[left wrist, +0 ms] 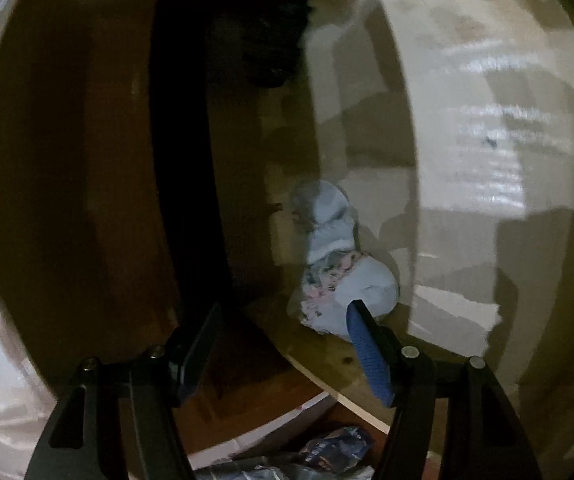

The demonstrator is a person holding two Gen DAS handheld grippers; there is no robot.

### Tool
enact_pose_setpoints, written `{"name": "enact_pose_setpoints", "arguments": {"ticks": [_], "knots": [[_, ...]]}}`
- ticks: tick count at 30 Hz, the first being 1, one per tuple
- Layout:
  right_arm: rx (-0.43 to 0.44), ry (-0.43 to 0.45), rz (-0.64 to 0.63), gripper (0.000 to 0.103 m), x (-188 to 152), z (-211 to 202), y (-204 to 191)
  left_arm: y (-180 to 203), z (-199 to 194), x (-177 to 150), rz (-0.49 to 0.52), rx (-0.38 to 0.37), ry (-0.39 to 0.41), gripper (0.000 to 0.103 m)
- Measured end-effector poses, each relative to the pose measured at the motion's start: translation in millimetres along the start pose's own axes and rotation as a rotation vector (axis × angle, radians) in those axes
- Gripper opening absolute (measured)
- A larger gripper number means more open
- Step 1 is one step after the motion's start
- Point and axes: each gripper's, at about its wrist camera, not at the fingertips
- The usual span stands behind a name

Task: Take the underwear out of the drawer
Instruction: 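Lower the left gripper toward the patterned white sock while the right gripper holds the blue sock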

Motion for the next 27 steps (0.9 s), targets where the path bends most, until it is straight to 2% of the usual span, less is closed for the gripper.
{"name": "enact_pose_setpoints", "arguments": {"ticks": [6,11,13,14,16,17,19,20,22,24,27], "knots": [[-0.006,0.012,-0.004,0.037,1,-5,0,-2,22,4,0.039,-0.044,0.000,0.066],[-0.011,0.009,-0.001,0.037,2,-5,2,11,33,6,0.097,-0.080,0.018,0.065],[-0.013,0.006,-0.011,0.037,3,-4,0,15,36,5,0.111,-0.040,0.039,0.065],[-0.012,0.004,-0.013,0.037,3,-3,0,17,36,5,0.113,-0.044,0.049,0.065],[-0.006,-0.004,-0.017,0.037,3,-2,-1,19,43,7,0.091,-0.099,0.032,0.065],[-0.004,-0.007,-0.020,0.037,3,-1,-2,18,45,8,0.085,-0.087,0.037,0.064],[-0.003,-0.011,-0.025,0.037,3,0,-4,13,51,9,0.057,-0.109,0.025,0.043],[0.000,-0.016,-0.026,0.037,3,2,-4,9,57,11,0.027,-0.159,0.004,0.024],[0.002,-0.023,-0.029,0.037,2,3,-5,6,63,13,0.000,-0.179,-0.007,0.022],[0.003,-0.024,-0.029,0.037,2,3,-6,6,62,15,-0.001,-0.197,-0.014,0.015],[0.008,-0.023,-0.029,0.037,2,3,-6,-2,56,19,-0.047,-0.273,-0.007,0.009]]}}
Point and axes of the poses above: each gripper's, at about its wrist camera, not at the fingertips, and z roughly the way its jaws point, y to its right, x to its top, and after that the axes turned 3 degrees about -x, right-handed
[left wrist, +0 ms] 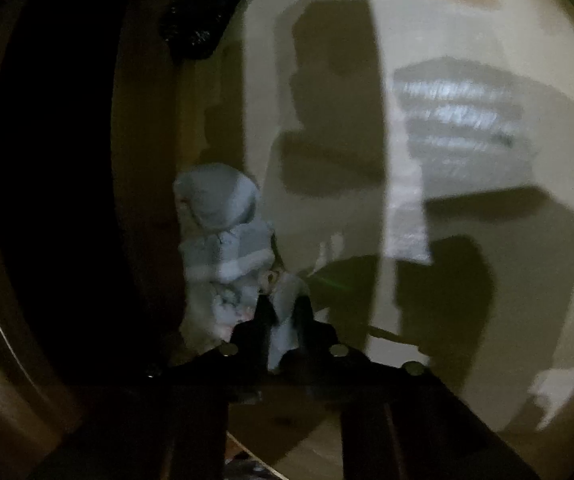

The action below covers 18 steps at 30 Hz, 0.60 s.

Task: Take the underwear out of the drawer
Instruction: 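Lower the left gripper toward the patterned white sock while the right gripper holds the blue sock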

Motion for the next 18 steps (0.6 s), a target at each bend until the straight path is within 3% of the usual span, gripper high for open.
{"name": "enact_pose_setpoints", "arguments": {"ticks": [9,14,16,18], "knots": [[0.016,0.000,0.006,0.038,1,-1,1,-5,-39,10,-0.075,-0.220,0.057,0.007],[0.023,-0.002,0.016,0.038,2,-2,2,-19,-58,8,-0.171,-0.265,0.101,0.011],[0.023,0.002,0.014,0.038,2,-3,2,-30,-60,5,-0.234,-0.286,0.104,0.017],[0.022,0.003,0.013,0.038,2,-4,1,-47,-51,12,-0.296,-0.313,0.102,0.048]]}}
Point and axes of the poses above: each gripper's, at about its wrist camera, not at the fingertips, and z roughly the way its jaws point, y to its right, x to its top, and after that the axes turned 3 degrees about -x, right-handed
